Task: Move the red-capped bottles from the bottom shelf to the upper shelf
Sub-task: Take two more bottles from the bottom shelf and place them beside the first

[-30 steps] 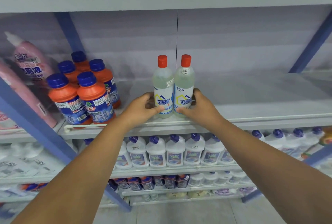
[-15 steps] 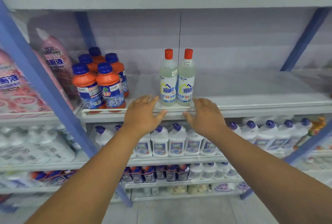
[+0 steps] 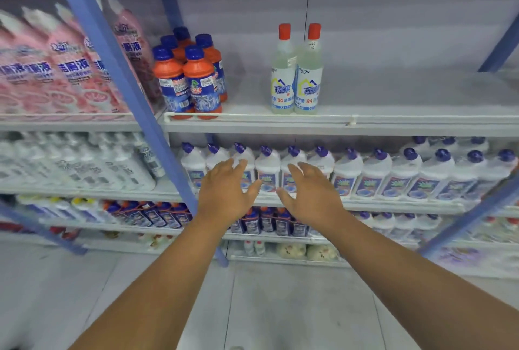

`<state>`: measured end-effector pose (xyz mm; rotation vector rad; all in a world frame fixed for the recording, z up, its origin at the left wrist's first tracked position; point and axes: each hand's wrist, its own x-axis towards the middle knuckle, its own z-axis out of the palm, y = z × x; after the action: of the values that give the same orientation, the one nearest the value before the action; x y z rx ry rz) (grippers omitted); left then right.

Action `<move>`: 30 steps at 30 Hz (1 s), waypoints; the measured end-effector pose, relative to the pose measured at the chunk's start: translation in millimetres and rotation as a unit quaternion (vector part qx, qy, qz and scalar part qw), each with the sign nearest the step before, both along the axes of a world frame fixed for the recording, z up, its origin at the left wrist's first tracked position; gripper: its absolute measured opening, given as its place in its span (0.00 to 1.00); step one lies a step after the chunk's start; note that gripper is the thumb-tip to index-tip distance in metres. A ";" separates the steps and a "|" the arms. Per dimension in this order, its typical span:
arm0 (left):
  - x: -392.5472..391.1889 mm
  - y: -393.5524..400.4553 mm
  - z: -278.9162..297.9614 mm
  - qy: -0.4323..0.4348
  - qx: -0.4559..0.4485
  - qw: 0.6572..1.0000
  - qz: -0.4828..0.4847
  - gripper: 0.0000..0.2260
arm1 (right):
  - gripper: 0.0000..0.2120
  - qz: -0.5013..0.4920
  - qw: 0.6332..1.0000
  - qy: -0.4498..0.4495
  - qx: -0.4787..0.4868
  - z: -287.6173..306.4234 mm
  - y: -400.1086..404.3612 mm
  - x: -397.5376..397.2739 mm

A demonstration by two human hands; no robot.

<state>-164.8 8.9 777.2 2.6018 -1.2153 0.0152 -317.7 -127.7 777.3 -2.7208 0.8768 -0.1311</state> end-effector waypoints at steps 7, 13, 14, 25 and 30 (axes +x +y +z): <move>41.7 36.1 -60.8 0.040 -0.018 0.999 -0.010 0.28 | 0.34 -0.016 0.998 0.056 0.030 -50.6 35.0 42.9; 88.7 48.1 -126.1 0.030 0.019 0.999 -0.027 0.31 | 0.34 -0.028 0.996 0.079 0.022 -113.0 54.9 90.8; 91.5 49.9 -140.8 0.035 0.027 0.999 -0.030 0.31 | 0.33 -0.028 0.996 0.086 0.025 -127.5 57.7 95.5; 90.3 52.5 -360.0 0.075 0.070 0.995 0.002 0.31 | 0.34 0.015 0.987 0.154 0.046 -344.0 52.8 108.5; 94.0 48.9 -478.8 0.092 0.050 0.994 0.017 0.31 | 0.35 0.021 0.988 0.146 0.054 -463.7 45.0 122.7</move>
<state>-70.8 57.8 298.5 2.6399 -1.1335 -0.2792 -195.0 -82.7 313.6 -2.6930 0.8723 0.3229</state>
